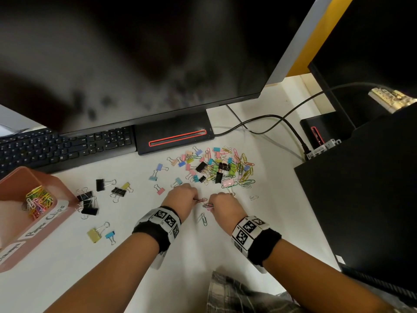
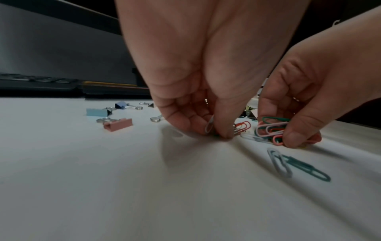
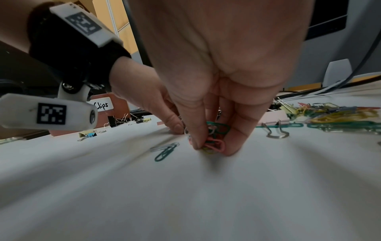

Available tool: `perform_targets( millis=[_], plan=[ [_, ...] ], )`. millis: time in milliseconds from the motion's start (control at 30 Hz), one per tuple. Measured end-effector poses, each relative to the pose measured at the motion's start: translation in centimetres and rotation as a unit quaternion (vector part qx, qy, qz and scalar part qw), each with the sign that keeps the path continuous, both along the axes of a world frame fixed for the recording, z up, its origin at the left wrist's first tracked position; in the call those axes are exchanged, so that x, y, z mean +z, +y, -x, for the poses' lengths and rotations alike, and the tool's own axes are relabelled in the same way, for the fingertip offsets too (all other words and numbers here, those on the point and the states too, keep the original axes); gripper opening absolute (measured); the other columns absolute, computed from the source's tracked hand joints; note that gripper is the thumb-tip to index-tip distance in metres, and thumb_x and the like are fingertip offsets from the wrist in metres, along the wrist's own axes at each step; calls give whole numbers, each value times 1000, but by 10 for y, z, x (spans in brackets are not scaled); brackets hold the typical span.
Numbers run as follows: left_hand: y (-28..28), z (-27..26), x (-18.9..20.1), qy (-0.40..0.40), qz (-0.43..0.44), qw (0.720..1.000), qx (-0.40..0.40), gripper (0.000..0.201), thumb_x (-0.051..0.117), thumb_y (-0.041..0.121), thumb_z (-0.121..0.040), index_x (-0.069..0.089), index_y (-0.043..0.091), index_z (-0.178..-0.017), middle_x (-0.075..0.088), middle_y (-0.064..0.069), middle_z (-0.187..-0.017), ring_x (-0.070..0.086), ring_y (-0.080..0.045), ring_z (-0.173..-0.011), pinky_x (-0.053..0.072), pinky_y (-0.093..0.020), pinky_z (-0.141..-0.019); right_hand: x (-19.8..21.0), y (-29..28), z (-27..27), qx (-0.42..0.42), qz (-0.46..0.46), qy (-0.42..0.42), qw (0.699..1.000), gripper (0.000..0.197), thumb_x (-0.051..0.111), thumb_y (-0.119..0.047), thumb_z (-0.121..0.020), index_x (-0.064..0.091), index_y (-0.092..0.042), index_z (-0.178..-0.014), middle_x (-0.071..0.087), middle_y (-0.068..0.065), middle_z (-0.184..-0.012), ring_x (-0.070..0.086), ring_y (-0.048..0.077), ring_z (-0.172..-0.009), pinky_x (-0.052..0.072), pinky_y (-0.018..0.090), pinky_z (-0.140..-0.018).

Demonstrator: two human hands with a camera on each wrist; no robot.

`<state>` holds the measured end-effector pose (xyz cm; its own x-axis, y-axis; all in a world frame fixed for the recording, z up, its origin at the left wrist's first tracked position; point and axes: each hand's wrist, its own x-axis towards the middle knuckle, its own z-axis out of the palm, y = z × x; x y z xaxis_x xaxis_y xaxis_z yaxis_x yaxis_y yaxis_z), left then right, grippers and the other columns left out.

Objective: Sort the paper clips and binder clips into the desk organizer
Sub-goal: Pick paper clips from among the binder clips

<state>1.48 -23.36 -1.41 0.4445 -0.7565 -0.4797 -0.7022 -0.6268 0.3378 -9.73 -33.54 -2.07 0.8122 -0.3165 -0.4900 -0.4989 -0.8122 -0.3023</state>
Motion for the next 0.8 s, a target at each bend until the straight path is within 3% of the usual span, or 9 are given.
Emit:
perform_targets(
  millis=[167,233,333,400,500,600,667,800],
  plan=[
    [2,4,-5,-11,-16,1000,-5,25,43,-1,-87,57,8,-105,49,-10,-107,54,-29,-97,47,-37,-85,3,2,6,9,-12,-6,1000,17,48,-8,-91,60,-8,-103,61,14,-101,59,31,-94,40,29,-67],
    [10,5,-8,-1,2,1000,20,21,45,1,-89,57,7,-104,50,-10,-106,53,-29,-98,46,-36,-85,8,-1,8,6,-36,-9,999,19,46,-7,-90,62,-7,-102,61,14,-101,60,31,-92,43,30,-69],
    [32,2,-4,40,104,986,120,12,51,10,-91,61,6,-95,51,-6,-91,51,-22,-89,43,-27,-82,24,-5,9,-10,-72,-33,997,19,48,-13,-91,63,-8,-100,62,12,-99,59,27,-90,36,25,-66],
    [56,-6,12,32,187,962,195,8,57,10,-88,64,6,-89,52,-2,-86,47,-15,-79,36,-13,-70,39,0,1,-18,-91,-76,993,17,51,-17,-91,64,-10,-100,62,10,-96,58,24,-89,31,22,-67],
    [107,-29,42,-16,231,936,264,5,62,13,-85,66,10,-86,62,-3,-86,52,-15,-75,32,-12,-66,66,27,-31,17,-130,-153,979,15,55,-17,-90,65,-9,-96,64,11,-92,59,25,-87,39,27,-70],
    [171,-62,72,-66,208,914,341,9,62,17,-85,66,10,-87,67,-5,-89,60,-22,-80,44,-28,-72,91,75,-83,72,-160,-199,964,14,57,-15,-87,66,-10,-96,65,11,-94,60,26,-89,45,34,-80],
    [210,-86,91,-107,173,896,394,12,62,20,-86,65,8,-87,65,-9,-84,60,-27,-78,42,-31,-68,106,116,-122,100,-177,-225,953,14,58,-18,-87,66,-13,-96,65,10,-95,60,27,-89,45,35,-83],
    [260,-134,101,-135,88,879,448,13,62,22,-84,65,11,-91,68,-10,-89,61,-27,-85,45,-33,-79,116,200,-198,132,-176,-227,949,14,56,-16,-88,65,-10,-97,64,11,-95,59,27,-87,48,34,-77]
  ],
)
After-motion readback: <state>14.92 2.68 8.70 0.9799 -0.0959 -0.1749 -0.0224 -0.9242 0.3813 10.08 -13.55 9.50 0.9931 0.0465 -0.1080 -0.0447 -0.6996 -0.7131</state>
